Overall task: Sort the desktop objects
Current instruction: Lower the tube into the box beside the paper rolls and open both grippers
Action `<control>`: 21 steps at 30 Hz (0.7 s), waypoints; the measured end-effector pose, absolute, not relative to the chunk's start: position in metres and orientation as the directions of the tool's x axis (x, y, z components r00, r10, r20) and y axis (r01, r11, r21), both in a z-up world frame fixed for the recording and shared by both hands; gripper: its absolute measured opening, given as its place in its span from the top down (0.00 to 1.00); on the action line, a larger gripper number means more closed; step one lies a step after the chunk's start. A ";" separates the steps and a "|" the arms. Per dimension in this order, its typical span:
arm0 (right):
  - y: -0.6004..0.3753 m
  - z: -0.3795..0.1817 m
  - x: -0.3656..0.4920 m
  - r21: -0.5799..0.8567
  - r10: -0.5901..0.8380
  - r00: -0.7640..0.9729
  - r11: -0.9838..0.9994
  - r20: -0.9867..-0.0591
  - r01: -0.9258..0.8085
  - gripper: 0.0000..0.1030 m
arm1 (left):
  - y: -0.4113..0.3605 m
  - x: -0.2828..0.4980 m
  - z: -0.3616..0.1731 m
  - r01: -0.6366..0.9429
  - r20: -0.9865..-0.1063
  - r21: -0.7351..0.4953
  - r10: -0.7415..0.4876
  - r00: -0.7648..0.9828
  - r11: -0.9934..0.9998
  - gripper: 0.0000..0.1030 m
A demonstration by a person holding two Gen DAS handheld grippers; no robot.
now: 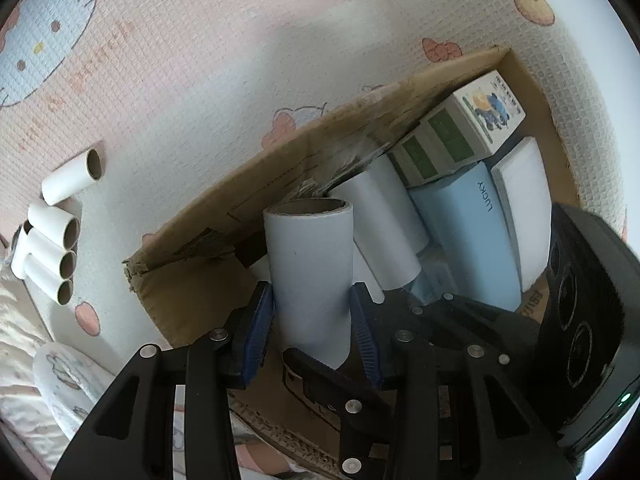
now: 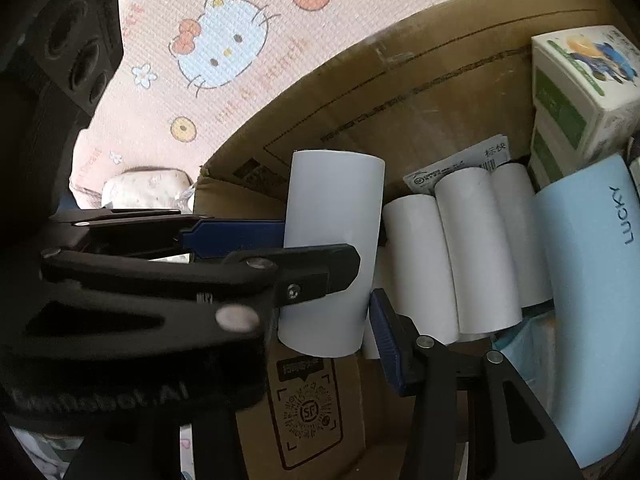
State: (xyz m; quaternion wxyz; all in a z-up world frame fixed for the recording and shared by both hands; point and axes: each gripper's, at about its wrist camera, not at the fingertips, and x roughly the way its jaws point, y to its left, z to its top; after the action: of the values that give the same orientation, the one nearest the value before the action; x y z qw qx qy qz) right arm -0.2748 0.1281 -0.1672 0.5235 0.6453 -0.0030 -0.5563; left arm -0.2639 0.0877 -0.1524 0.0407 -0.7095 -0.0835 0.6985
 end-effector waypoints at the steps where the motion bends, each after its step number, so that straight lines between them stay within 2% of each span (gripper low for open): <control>1: 0.126 -0.168 -0.276 0.682 -0.579 0.392 -0.454 -0.715 0.573 0.57 | 0.089 -0.264 -0.152 0.053 -0.985 -0.171 0.172 0.011 -0.984 0.58; 12: 0.121 -0.177 -0.282 0.667 -0.534 0.417 -0.468 -0.736 0.579 0.57 | 0.102 -0.263 -0.159 0.039 -0.987 -0.133 0.136 0.087 -0.990 0.59; 13: 0.121 -0.179 -0.283 0.664 -0.529 0.416 -0.472 -0.739 0.580 0.57 | 0.102 -0.263 -0.159 0.034 -0.989 -0.122 0.124 0.079 -0.992 0.60; 15: 0.119 -0.182 -0.283 0.637 -0.500 0.406 -0.492 -0.765 0.593 0.57 | 0.102 -0.262 -0.159 0.035 -0.990 -0.120 0.122 0.075 -0.992 0.74; 18: 0.114 -0.181 -0.283 0.648 -0.504 0.419 -0.476 -0.755 0.594 0.57 | 0.098 -0.259 -0.157 0.031 -0.990 -0.128 0.130 0.062 -0.991 0.86; 21: 0.111 -0.179 -0.286 0.653 -0.501 0.426 -0.491 -0.753 0.577 0.57 | 0.094 -0.257 -0.151 0.034 -0.989 -0.146 0.147 0.031 -0.989 0.87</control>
State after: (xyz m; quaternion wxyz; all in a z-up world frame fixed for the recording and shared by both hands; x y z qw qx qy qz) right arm -0.2860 0.1108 -0.1785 0.5036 0.6777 0.0281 -0.5350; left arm -0.2571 0.0939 -0.1510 0.0408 -0.7169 -0.0629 0.6932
